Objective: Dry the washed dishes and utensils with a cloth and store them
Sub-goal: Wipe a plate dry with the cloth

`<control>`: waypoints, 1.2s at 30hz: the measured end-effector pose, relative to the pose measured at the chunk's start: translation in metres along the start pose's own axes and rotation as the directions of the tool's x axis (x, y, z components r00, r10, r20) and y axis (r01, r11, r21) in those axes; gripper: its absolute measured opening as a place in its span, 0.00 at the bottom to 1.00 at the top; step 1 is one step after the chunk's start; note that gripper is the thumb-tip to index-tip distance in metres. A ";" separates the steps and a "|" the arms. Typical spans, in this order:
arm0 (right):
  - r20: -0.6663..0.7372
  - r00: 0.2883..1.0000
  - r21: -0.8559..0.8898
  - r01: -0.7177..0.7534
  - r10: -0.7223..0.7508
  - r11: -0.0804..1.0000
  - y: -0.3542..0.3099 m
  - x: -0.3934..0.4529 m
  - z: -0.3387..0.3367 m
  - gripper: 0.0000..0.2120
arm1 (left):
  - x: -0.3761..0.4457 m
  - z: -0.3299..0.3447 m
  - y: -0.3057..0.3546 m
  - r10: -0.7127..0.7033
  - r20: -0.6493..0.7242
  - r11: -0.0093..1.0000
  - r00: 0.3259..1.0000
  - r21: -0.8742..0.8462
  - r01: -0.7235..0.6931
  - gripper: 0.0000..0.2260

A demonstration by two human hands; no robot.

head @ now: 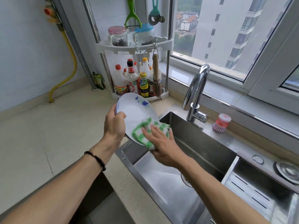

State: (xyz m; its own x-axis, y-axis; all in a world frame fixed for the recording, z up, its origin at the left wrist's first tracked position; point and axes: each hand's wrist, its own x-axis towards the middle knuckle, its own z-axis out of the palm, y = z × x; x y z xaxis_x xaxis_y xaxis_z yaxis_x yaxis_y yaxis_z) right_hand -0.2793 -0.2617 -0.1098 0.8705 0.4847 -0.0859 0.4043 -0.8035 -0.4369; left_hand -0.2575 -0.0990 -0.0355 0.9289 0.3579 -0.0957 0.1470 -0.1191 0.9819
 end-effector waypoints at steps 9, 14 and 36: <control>0.011 1.000 -0.014 0.005 -0.005 1.000 0.002 0.000 0.013 0.34 | 0.006 -0.004 -0.008 -0.036 0.034 0.998 0.999 0.054 0.034 0.16; 0.002 0.995 0.236 0.092 -0.095 0.967 -0.027 -0.008 0.010 0.33 | 0.013 -0.005 -0.009 -0.098 -0.036 0.995 0.994 0.031 0.099 0.16; -0.024 0.999 0.024 0.044 -0.043 0.999 -0.012 0.004 0.002 0.34 | 0.009 -0.007 -0.013 0.019 -0.063 0.995 0.998 0.098 -0.013 0.11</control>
State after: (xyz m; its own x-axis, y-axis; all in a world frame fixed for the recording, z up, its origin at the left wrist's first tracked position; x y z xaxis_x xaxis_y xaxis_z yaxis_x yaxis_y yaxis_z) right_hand -0.2818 -0.2495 -0.1067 0.8589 0.5102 -0.0452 0.4351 -0.7733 -0.4613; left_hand -0.2540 -0.0875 -0.0479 0.9083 0.4131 -0.0662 0.1674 -0.2139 0.9624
